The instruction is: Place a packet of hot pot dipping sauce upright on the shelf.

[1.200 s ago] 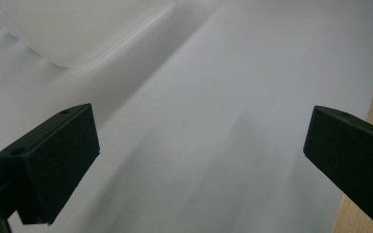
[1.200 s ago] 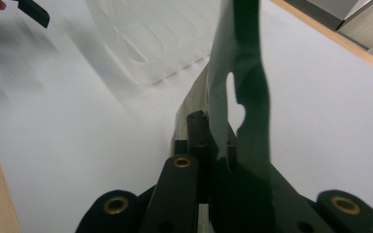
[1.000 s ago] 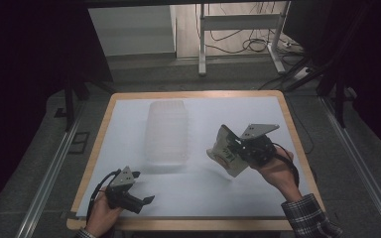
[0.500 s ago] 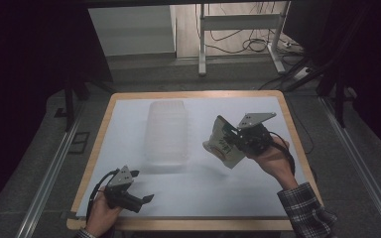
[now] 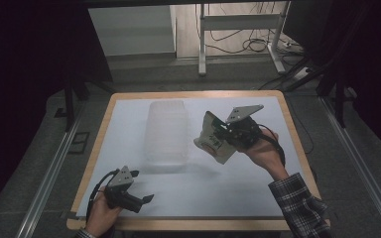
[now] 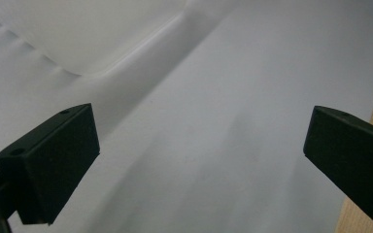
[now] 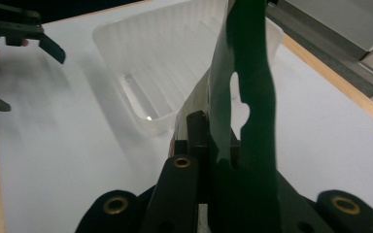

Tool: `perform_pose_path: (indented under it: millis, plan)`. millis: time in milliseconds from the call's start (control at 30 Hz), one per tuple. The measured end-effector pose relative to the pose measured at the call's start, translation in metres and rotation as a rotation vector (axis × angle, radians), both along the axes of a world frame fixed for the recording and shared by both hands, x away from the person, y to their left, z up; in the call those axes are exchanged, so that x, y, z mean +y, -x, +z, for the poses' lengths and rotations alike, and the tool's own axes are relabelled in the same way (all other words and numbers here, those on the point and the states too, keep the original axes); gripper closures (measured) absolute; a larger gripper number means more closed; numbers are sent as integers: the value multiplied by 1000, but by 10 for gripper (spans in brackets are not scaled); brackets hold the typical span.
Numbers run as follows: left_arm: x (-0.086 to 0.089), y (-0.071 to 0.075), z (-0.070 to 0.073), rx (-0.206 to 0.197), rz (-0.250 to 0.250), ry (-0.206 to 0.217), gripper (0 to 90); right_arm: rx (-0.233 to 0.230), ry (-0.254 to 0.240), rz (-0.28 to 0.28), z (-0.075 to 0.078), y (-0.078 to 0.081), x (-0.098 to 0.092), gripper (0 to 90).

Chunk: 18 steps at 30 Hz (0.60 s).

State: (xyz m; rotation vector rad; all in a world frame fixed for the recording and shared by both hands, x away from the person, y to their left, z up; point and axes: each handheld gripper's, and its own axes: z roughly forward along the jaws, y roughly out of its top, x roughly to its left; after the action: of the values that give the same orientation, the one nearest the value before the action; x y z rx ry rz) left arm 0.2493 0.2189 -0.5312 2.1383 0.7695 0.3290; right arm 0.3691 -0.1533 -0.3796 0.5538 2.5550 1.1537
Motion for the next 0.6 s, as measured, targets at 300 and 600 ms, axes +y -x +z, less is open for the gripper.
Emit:
perform_pose_path:
  millis: [300, 600]
  plan:
    - [-1, 0, -1, 7, -1, -4, 0, 16, 8, 81, 1, -1, 22, 897]
    - [-1, 0, -1, 13, -2, -2, 0, 34, 44, 149, 0, -10, 47, 897]
